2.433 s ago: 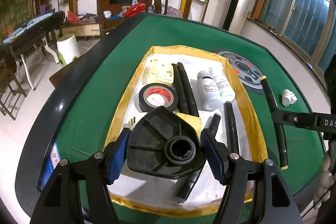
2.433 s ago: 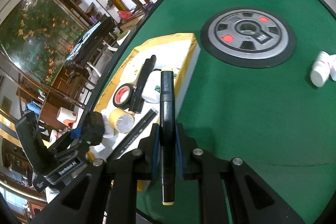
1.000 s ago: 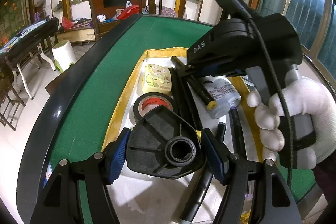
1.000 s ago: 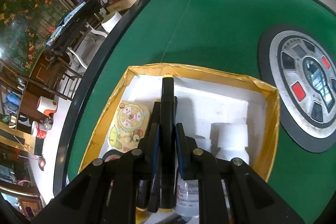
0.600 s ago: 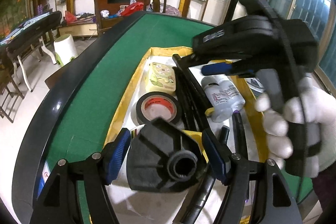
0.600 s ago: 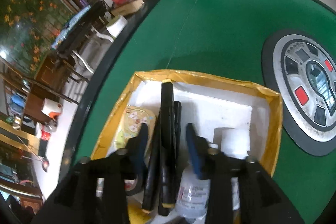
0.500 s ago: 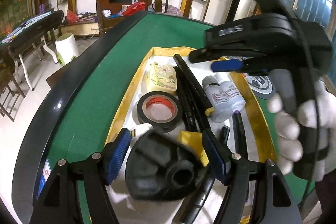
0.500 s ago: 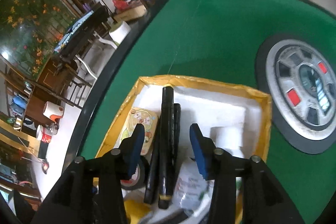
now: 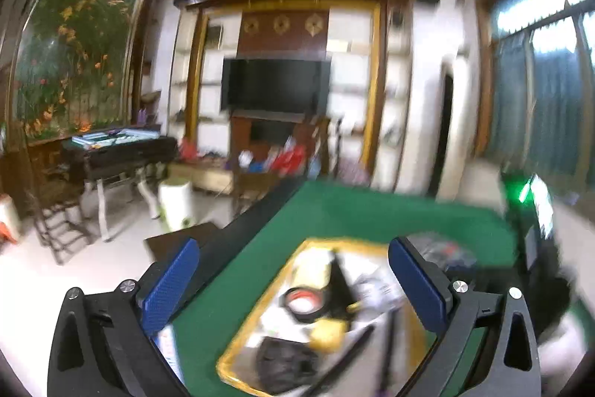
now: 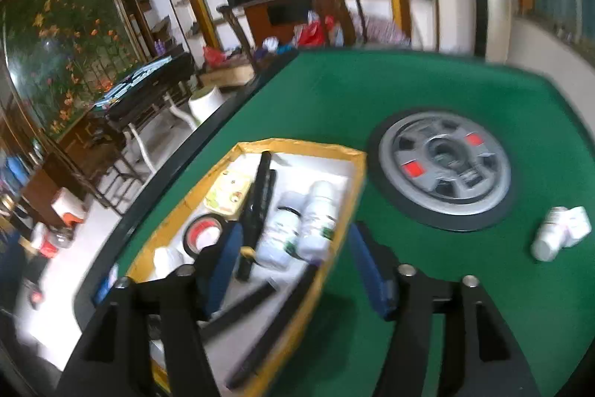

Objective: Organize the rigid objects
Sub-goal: 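Lower the marker with right and the bracket with left into the tray, open both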

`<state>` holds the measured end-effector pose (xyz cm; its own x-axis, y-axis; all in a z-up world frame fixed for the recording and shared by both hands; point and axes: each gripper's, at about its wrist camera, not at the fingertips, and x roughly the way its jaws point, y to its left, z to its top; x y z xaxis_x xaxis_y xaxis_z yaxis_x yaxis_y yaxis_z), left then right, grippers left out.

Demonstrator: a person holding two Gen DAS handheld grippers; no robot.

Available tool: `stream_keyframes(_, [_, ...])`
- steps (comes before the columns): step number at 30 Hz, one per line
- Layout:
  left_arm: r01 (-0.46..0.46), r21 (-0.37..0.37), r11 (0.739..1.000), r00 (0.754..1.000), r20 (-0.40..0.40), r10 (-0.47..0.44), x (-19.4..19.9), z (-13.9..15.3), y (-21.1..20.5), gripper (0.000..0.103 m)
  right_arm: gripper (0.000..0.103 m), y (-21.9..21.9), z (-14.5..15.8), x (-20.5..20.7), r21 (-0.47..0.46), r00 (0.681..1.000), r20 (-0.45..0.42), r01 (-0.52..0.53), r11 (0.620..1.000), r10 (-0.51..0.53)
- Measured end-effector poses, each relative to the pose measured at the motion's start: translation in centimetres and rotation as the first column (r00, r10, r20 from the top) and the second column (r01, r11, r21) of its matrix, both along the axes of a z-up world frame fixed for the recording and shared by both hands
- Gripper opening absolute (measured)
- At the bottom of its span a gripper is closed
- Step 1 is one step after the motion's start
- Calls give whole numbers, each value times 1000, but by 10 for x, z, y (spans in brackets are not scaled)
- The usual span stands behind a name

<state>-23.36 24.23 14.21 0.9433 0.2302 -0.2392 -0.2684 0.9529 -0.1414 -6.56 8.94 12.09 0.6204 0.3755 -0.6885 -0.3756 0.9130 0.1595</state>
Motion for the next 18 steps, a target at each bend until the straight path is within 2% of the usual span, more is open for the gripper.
stream_keyframes(1, [-8,-16,1000,1000,-10,8,-2,0,-3,103,74,-4,1,-12,-17,999,38,3,1000,-2])
stream_keyframes(2, [6,-17,1000,998,-55,-7,2,0,-8,103,78,-8,2,-20,-30,998,64,5,1000,-4])
stream_keyframes(4, [73,-13,997,979,-189,-75,17,-9,-17,103,81,-14,0,-41,-70,993,114,10,998,-2])
stream_keyframes(6, [76,-27,997,965,-251,-80,23,-15,-22,103,82,-21,-6,-59,-105,991,132,2,994,12])
stream_keyframes(9, [50,-50,998,952,-300,-62,26,-23,-30,103,82,-31,-20,-78,-129,993,117,-4,992,19])
stream_keyframes(18, [10,66,998,923,-383,16,30,-38,-67,103,82,-64,-43,-90,-94,1000,21,22,995,-20])
